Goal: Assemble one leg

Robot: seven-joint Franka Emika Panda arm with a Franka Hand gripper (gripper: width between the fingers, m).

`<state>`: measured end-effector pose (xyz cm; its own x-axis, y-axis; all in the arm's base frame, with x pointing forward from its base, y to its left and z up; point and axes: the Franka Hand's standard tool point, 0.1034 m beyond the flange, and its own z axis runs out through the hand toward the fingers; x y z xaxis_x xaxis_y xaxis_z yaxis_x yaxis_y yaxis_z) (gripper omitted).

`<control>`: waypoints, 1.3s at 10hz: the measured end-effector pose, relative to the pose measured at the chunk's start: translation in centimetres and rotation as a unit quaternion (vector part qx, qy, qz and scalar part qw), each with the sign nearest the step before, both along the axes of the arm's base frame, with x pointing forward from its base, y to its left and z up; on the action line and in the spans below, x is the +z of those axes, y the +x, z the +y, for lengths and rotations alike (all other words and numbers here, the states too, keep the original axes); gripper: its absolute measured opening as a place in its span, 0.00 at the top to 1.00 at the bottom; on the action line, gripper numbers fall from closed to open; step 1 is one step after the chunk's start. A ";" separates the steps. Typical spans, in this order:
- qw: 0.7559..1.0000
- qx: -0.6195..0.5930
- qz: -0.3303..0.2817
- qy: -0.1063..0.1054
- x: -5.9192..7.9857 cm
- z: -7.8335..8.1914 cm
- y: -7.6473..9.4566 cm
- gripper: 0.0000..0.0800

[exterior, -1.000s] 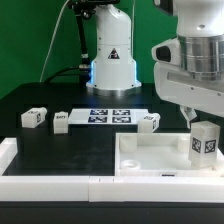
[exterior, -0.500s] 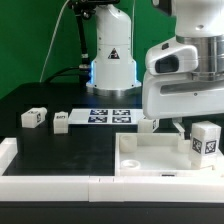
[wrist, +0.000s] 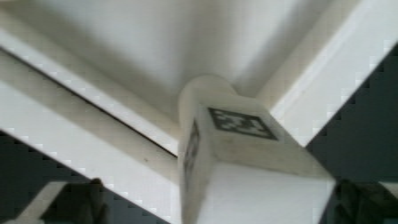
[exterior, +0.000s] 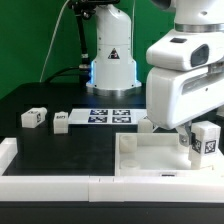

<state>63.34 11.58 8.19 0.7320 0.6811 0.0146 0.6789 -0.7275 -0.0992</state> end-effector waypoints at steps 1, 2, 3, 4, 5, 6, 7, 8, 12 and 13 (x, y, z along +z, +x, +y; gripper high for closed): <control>1.000 0.002 0.000 0.000 0.0 0.0 0.0 0.19; 1.000 0.001 0.000 0.000 -0.1 0.0 0.0 0.22; 1.000 0.000 0.001 0.000 -0.1 0.0 0.0 0.22; 1.000 0.001 0.001 0.000 -0.1 0.0 0.0 0.44; 1.000 -0.016 0.002 0.001 -0.1 0.1 -0.1 0.64; 1.000 -0.030 0.004 0.000 -0.1 0.1 -0.1 0.64; 1.000 -0.028 0.004 0.000 -0.1 0.1 -0.1 0.64; 0.999 -0.033 0.004 0.000 -0.1 0.1 -0.1 0.64; 0.930 -0.366 0.030 -0.014 -0.3 0.2 -0.1 0.64; 0.903 -0.428 0.035 -0.016 -0.3 0.1 0.0 0.64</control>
Offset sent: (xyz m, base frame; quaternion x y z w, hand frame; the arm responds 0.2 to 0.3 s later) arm 0.0000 0.0000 0.0000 0.0000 0.0000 0.0000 1.0000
